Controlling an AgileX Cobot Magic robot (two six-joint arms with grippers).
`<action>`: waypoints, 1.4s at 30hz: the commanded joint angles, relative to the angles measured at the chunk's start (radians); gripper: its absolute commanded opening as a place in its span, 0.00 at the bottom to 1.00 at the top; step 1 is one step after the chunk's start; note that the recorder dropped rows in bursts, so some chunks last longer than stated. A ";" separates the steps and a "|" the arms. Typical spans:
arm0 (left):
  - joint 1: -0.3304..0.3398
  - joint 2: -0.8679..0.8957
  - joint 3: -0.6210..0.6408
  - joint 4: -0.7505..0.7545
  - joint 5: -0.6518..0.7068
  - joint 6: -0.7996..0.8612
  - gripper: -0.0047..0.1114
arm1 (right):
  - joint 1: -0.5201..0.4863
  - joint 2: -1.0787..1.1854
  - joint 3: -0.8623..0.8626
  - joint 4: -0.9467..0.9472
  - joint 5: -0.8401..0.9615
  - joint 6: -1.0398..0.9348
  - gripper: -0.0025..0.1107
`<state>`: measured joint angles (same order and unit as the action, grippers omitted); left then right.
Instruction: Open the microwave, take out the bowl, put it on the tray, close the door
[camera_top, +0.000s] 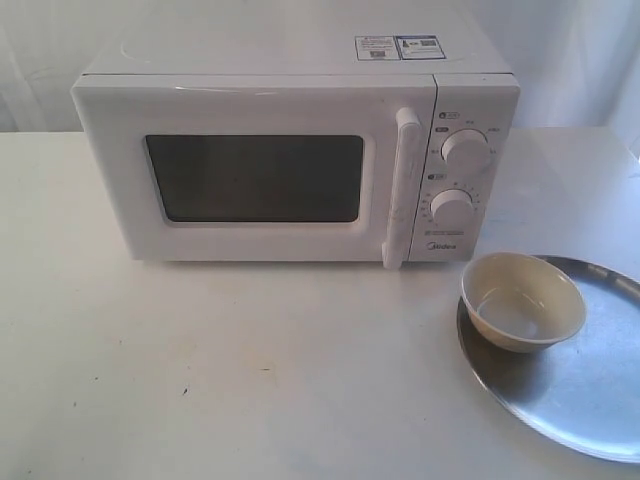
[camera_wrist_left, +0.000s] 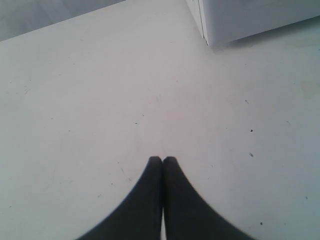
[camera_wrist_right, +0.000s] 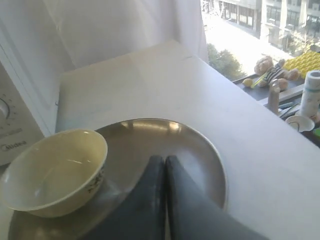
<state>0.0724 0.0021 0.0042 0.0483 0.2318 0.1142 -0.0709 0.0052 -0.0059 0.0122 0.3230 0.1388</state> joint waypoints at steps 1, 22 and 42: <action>-0.004 -0.002 -0.004 -0.004 0.001 -0.005 0.04 | -0.009 -0.005 0.006 -0.085 -0.012 -0.004 0.02; -0.004 -0.002 -0.004 -0.004 0.001 -0.005 0.04 | -0.009 -0.005 0.006 -0.189 0.000 -0.146 0.02; -0.004 -0.002 -0.004 -0.004 0.001 -0.005 0.04 | -0.009 -0.005 0.006 -0.189 0.009 -0.161 0.02</action>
<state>0.0724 0.0021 0.0042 0.0483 0.2318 0.1142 -0.0709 0.0052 -0.0059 -0.1726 0.3316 -0.0112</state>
